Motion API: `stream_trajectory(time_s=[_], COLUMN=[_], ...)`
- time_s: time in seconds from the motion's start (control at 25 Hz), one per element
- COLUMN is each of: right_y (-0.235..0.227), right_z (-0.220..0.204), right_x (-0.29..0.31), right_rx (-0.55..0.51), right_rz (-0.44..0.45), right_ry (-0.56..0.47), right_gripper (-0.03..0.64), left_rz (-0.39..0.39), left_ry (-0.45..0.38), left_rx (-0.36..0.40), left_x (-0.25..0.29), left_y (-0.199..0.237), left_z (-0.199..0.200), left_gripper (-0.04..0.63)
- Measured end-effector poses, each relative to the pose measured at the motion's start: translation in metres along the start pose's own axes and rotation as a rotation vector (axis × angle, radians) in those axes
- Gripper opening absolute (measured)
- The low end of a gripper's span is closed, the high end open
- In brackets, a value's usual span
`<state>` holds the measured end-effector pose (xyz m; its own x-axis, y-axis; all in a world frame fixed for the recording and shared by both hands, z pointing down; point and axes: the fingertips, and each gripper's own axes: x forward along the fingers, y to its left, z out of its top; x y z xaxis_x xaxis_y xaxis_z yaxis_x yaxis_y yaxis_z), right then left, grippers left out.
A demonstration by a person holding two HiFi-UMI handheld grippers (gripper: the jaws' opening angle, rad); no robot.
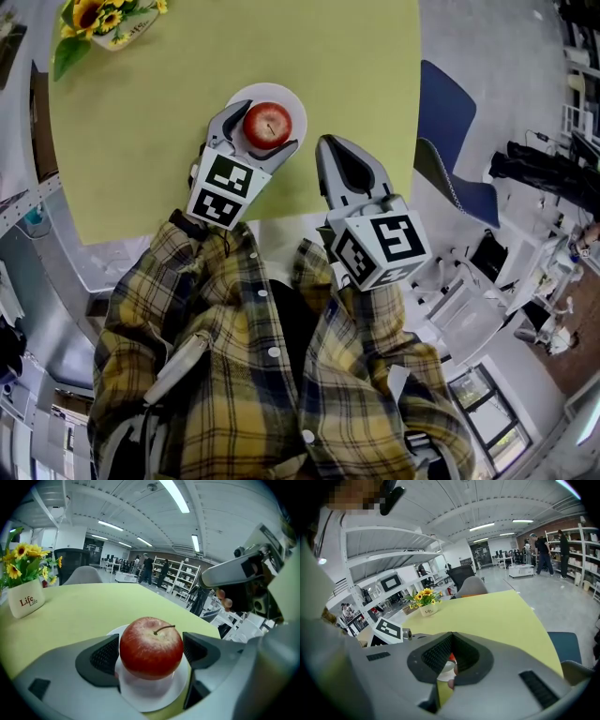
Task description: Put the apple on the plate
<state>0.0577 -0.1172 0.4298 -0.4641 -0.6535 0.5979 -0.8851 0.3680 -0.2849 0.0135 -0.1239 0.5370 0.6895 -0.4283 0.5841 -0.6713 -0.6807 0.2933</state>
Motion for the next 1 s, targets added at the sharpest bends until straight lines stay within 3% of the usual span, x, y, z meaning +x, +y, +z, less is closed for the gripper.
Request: stream_trajectory(time_s=[0.6, 1.0], right_y=[0.007, 0.015], right_z=[0.016, 0.035], right_x=[-0.006, -0.019], right_rx=[-0.025, -0.057], right_rz=[0.030, 0.042], right_ry=[-0.024, -0.063], right_gripper=[-0.003, -0.003], left_rz=[0.012, 0.041], left_ry=[0.002, -0.064], left_rx=[-0.016, -0.030], left_x=[-0.011, -0.042], left_y=[-0.009, -0.007], left_z=[0.009, 0.039], left_gripper=[0.417, 0.417])
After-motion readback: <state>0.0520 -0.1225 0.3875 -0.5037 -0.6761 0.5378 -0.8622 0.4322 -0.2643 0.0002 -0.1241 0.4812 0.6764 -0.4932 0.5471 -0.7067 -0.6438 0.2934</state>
